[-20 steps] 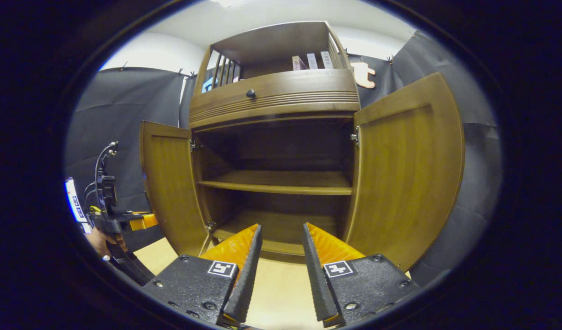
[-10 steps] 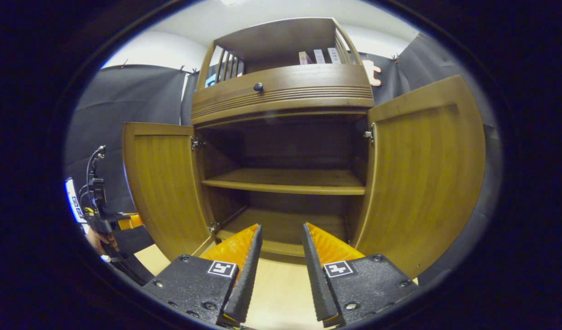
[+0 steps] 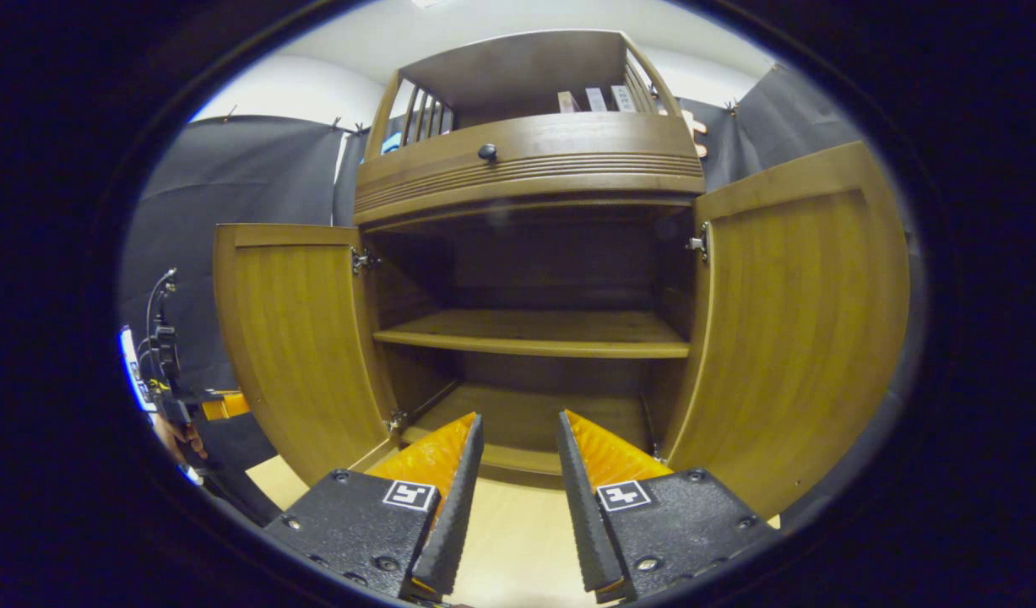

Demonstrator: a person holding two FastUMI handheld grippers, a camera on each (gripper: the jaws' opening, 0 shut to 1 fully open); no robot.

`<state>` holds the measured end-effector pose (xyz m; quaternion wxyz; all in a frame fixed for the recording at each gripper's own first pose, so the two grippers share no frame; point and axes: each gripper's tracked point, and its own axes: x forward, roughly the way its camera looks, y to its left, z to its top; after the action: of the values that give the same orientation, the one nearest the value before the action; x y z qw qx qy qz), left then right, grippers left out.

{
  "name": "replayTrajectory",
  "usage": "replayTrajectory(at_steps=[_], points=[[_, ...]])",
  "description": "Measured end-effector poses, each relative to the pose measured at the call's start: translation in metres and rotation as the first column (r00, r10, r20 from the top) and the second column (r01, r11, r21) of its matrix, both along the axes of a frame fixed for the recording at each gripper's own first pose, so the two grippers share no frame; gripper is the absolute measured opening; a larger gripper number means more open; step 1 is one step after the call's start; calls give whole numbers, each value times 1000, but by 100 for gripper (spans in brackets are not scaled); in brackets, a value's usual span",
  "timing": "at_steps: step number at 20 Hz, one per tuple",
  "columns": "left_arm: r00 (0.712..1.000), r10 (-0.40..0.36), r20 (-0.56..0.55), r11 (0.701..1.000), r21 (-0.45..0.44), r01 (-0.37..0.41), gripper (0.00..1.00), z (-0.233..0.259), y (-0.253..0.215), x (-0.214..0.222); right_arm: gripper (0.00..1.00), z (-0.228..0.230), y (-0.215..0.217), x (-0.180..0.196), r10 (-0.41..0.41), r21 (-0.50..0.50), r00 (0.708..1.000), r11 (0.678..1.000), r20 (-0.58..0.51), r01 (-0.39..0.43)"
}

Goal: Open the right door of the double-door shoe cabinet with the right hand, and open the left door with the left hand.

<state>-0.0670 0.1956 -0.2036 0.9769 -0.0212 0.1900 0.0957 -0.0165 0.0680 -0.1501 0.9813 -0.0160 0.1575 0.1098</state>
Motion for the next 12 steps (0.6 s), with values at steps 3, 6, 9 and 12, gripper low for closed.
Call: replayTrajectory(at_steps=[3, 6, 9, 12], points=[[999, 42, -21, 999, 16, -42, 10, -6, 14, -7, 58, -5, 2, 2, -2, 3, 1000, 1000, -7, 2], [995, 93, -39, 995, 38, -91, 6, -9, 27, -18, 58, -5, 2, 5, -6, -2, 1000, 1000, -8, 6], [994, 105, -27, 992, 76, -103, 8, 0, 18, -26, 58, -2, -1, 16, -32, -4, 999, 999, -4, 32], [993, 112, 36, 989, 92, -115, 7, 21, -4, -27, 58, 7, -10, 18, -60, -10, 998, 998, 8, 60]])
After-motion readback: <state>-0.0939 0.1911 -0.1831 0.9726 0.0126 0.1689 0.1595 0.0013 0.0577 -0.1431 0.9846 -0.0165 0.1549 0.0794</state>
